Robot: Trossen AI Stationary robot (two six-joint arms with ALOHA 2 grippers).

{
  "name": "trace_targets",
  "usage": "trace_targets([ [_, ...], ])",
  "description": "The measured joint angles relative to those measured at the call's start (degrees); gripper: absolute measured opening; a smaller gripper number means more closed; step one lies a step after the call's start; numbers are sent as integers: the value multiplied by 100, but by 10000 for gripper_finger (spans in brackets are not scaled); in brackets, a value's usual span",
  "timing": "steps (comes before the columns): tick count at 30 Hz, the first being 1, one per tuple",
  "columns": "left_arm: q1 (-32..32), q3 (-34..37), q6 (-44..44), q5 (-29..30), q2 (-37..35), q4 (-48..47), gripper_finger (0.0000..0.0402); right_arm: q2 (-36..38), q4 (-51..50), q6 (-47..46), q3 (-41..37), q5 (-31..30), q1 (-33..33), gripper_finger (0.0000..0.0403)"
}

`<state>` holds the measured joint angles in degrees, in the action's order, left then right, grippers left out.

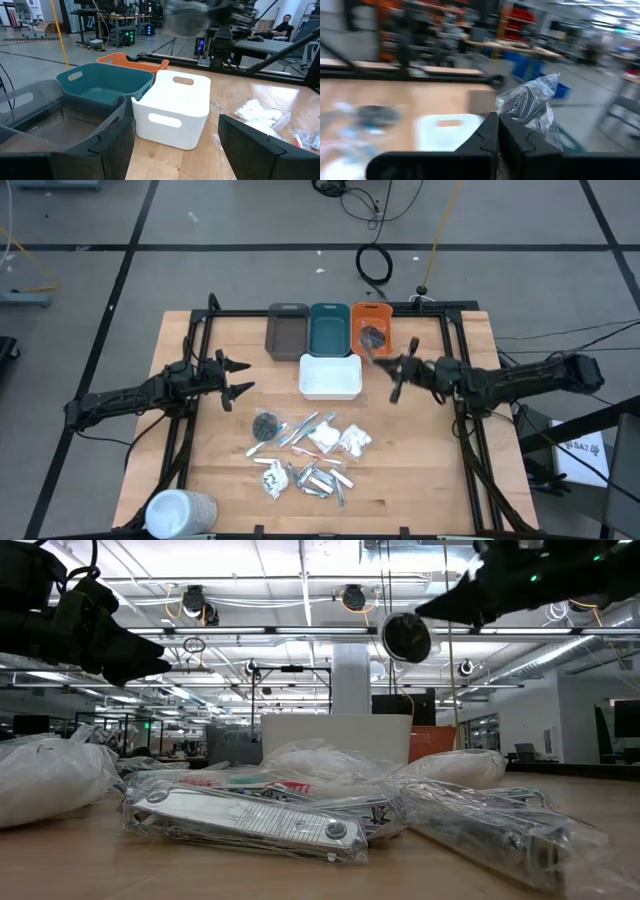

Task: Pick & Place Travel size toiletries
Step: Put the black hairbrush into the orange bin

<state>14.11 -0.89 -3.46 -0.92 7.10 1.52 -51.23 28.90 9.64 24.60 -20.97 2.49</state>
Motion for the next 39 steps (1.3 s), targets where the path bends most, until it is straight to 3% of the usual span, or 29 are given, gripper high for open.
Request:
trace_targets([
  [5,0,0,1,1,1,-1,274,-23,-36,6,0,258,1229,0],
  [12,2,0,2,1,2,0,273,-643,552,-650,2,1949,2817,0],
  [15,1,0,2,2,0,0,274,-1063,643,-833,4,2259,3161,0],
  [22,2,0,2,2,0,0,274,-2015,781,-898,4,2269,3350,0],
  [30,2,0,1,1,2,-2,273,-2425,1255,-865,4,2218,3345,4],
  [39,2,0,1,2,2,0,274,-2428,1256,-858,4,2084,3345,95],
])
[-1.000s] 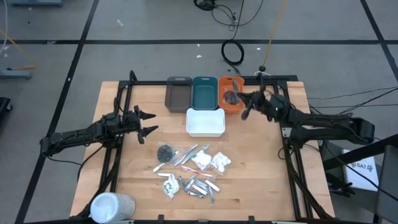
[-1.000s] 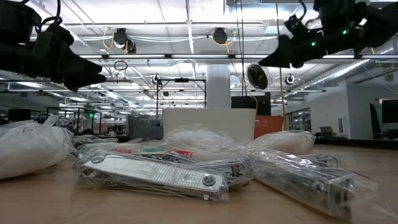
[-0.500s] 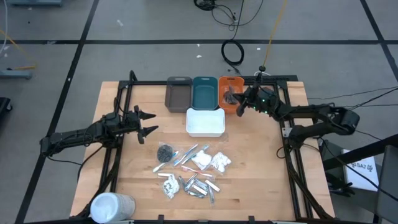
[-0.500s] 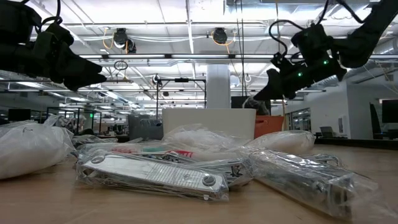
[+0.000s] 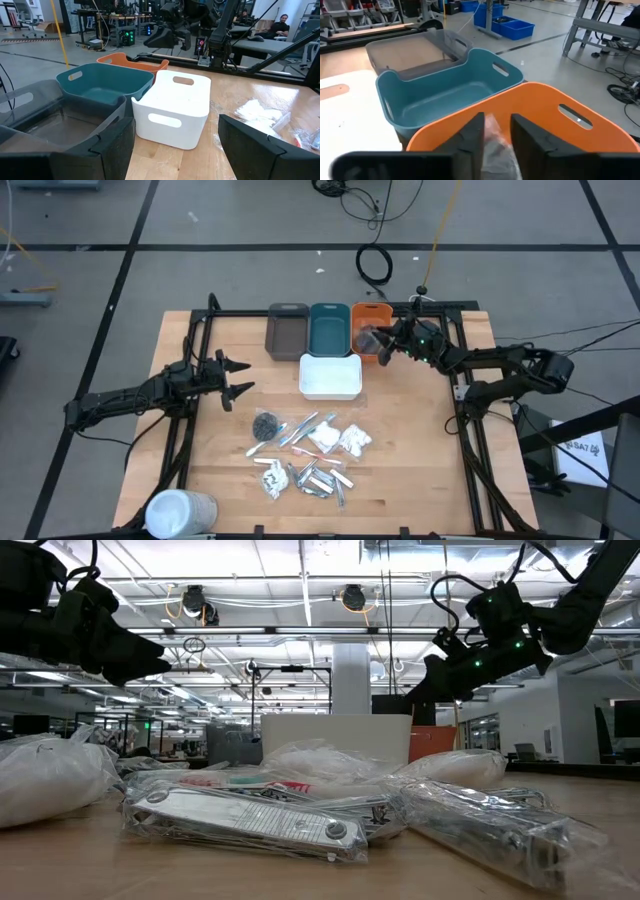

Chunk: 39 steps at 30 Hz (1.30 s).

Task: Pick & Place Travel size toiletries
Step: Put the black hairbrush into the orange bin

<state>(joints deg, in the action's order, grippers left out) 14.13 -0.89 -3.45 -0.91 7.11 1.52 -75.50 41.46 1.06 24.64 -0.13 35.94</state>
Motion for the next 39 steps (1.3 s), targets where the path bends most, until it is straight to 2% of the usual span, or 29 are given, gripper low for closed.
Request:
trace_targets([
  [6,-1,0,-1,-1,-1,0,273,1,91,-39,0,-83,-12,153],
  [13,-1,0,0,-2,0,-1,274,373,1038,-540,-2,1382,-547,178],
  [19,-2,0,0,-2,0,-2,274,703,1010,-767,-2,1976,-1449,176],
  [29,-2,0,0,-2,0,0,273,726,112,-798,-2,1984,-3187,174],
  [35,-2,0,-1,-2,0,0,274,726,-769,-1207,-4,1981,-4140,168],
  [39,-2,0,0,-2,-2,0,274,1059,-1148,-1394,-7,1973,-4577,157],
])
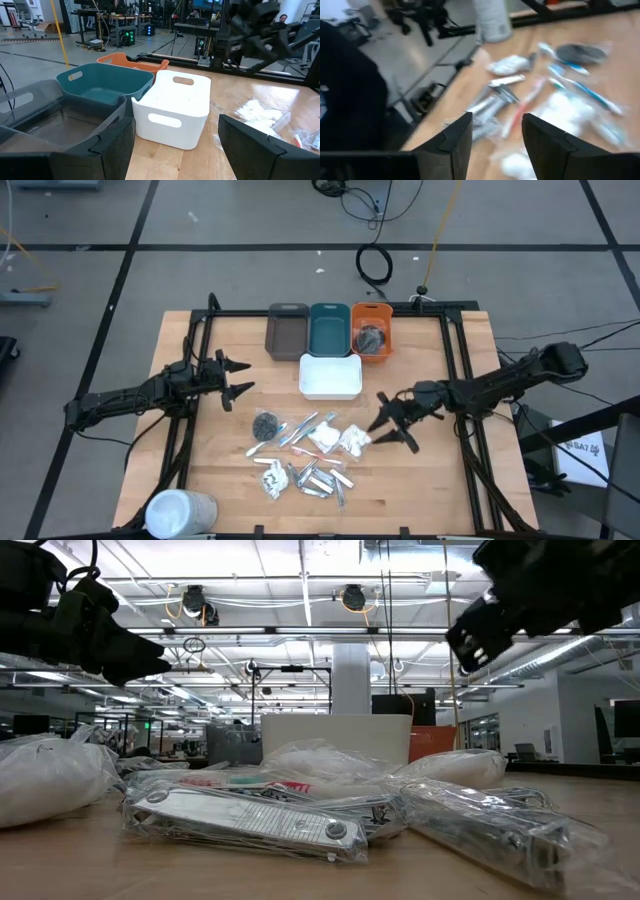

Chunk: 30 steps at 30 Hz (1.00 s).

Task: Pick & Place Travel size toiletries
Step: Put the black hairbrush into the orange bin

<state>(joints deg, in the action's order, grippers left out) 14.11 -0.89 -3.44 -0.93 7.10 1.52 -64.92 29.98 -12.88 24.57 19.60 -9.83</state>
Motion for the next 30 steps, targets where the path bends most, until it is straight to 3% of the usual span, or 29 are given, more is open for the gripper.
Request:
trace_targets([
  [4,1,0,0,0,2,-2,274,706,-759,77,1,-100,-249,141],
  [9,0,0,0,0,2,0,274,1839,-1828,207,-68,-748,-455,122],
  [20,0,0,0,0,0,0,274,3935,-1644,1118,-1207,-2580,-491,96],
  [30,0,0,77,2,2,71,274,5051,-1741,1294,-1575,-2623,-489,95],
])
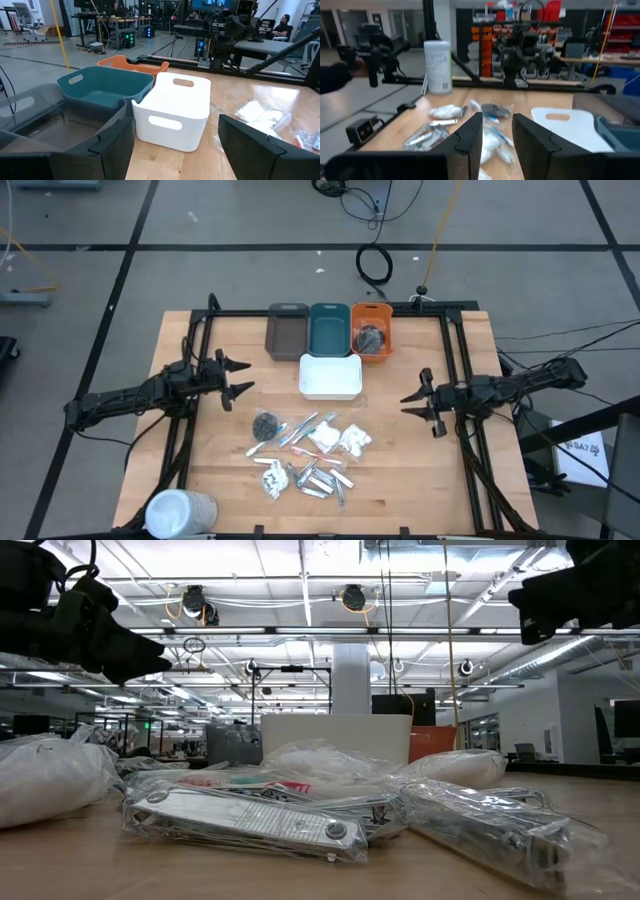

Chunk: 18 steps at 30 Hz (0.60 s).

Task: Pick & Place Travel size toiletries
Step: Put the black hairbrush into the orange bin

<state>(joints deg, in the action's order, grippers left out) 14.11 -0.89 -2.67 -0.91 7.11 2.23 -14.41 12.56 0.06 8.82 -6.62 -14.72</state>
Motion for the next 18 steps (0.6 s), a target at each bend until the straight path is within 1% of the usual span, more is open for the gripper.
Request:
trace_targets([
  [6,2,-2,-308,-2,0,213,274,449,-439,70,-9,-672,0,95],
  [11,0,-2,-1305,5,-3,459,274,574,-384,22,-9,-854,0,95],
  [15,2,-2,-1737,480,-2,477,274,579,-385,20,-9,-858,0,95],
  [17,1,-2,-2240,692,-1,470,274,579,-385,55,-9,-858,0,95],
  [18,2,-2,-2487,670,-2,471,274,579,-385,69,-9,-858,0,95],
])
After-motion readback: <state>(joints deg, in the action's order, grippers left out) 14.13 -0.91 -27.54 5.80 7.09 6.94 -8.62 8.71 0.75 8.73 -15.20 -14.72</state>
